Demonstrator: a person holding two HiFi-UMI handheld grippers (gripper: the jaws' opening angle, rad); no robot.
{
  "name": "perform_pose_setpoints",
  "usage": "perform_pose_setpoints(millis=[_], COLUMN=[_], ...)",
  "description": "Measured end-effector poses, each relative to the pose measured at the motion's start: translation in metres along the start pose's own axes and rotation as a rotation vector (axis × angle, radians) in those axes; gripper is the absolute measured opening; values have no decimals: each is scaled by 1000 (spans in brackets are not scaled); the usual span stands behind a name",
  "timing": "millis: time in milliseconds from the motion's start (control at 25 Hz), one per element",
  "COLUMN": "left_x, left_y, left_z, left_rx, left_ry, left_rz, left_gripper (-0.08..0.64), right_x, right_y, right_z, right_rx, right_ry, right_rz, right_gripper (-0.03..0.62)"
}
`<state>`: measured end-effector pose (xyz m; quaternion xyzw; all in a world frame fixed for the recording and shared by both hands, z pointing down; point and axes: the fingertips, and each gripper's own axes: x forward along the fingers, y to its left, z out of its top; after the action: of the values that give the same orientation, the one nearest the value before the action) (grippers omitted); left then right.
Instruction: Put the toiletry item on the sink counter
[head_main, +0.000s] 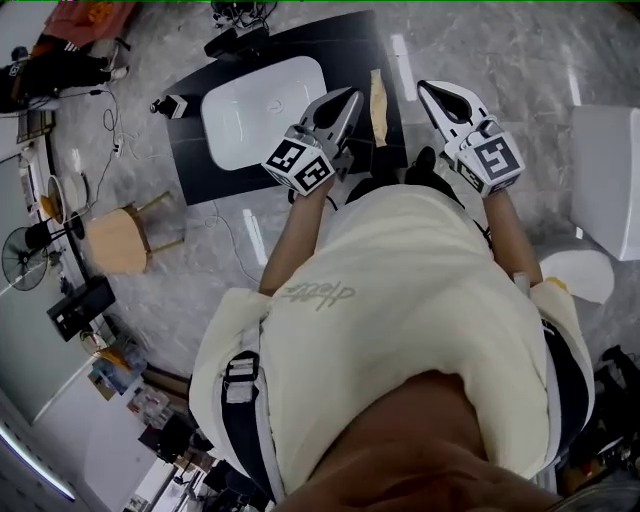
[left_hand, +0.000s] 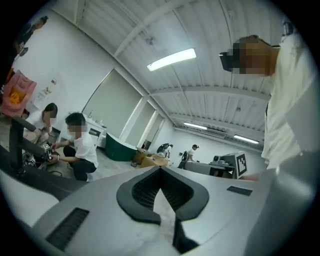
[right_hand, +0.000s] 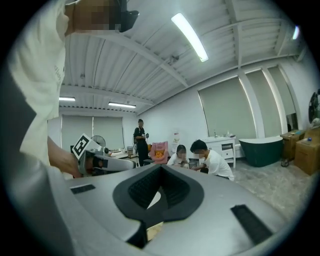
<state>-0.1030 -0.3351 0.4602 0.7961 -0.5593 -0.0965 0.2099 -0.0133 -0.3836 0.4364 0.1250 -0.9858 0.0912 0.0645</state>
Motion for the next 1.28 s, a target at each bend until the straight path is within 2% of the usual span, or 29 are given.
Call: perform_pose_setpoints(millis=[120,280,440,640,1040,1280], left_x=[-9,-24,-34,-31,-30,-30], left_y=[-10,-2,-3,-18,-33,-40], left_z=[23,42,50,62,56,52], left_rx=[26,55,125,204,213,220], left_ry=[-51,-99,-103,-110,-100,-94], left_rz=[-21,14,38,20,-33,-46], left_gripper=[3,3,3,3,3,3], right_x=[2,3,-3,-9,-26,-36], right_y=[11,23,26,24,47,49], right_z=[21,36,44,60,69,63], right_rx=[-43,-99,-90,-74,-151,-147], right_ry=[-36,-74,-102,-146,-148,-135], right_rz=[4,-19,-26,-32,-18,-29], right_gripper=[-6,-6,-6,-6,-6,-6])
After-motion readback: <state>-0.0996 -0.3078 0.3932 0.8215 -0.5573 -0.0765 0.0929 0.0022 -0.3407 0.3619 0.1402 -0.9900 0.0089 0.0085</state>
